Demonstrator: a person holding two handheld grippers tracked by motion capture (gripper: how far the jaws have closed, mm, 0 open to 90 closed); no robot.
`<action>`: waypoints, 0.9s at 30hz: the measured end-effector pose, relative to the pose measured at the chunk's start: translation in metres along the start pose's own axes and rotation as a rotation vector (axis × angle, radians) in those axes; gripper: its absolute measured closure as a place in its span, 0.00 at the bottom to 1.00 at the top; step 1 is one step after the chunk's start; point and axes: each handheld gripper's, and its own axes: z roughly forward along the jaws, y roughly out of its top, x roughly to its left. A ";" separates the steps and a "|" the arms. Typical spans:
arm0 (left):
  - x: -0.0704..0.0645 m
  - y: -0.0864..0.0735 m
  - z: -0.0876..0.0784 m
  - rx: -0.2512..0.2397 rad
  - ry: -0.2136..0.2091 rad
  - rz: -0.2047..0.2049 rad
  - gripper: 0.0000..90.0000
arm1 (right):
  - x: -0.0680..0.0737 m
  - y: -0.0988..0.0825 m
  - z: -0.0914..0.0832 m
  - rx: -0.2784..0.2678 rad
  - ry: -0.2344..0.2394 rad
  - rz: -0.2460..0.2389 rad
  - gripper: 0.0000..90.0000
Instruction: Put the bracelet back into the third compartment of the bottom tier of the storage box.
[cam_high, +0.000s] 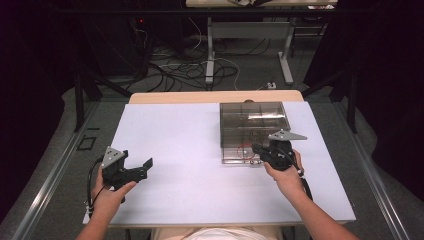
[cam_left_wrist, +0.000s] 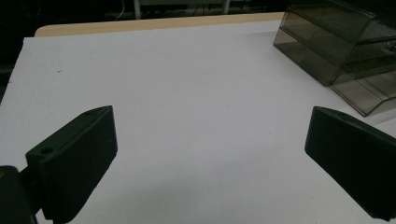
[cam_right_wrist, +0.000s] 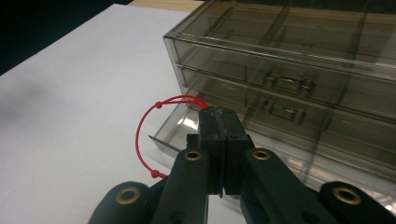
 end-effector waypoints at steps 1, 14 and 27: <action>0.000 0.000 0.000 -0.001 -0.001 -0.001 0.03 | -0.002 -0.001 -0.001 0.005 -0.009 -0.005 1.00; 0.000 0.000 0.000 0.008 -0.002 -0.001 0.03 | -0.029 -0.013 -0.006 0.025 -0.073 0.028 1.00; -0.001 0.000 0.001 -0.002 0.000 -0.002 0.03 | -0.058 -0.019 -0.004 0.025 -0.146 0.079 1.00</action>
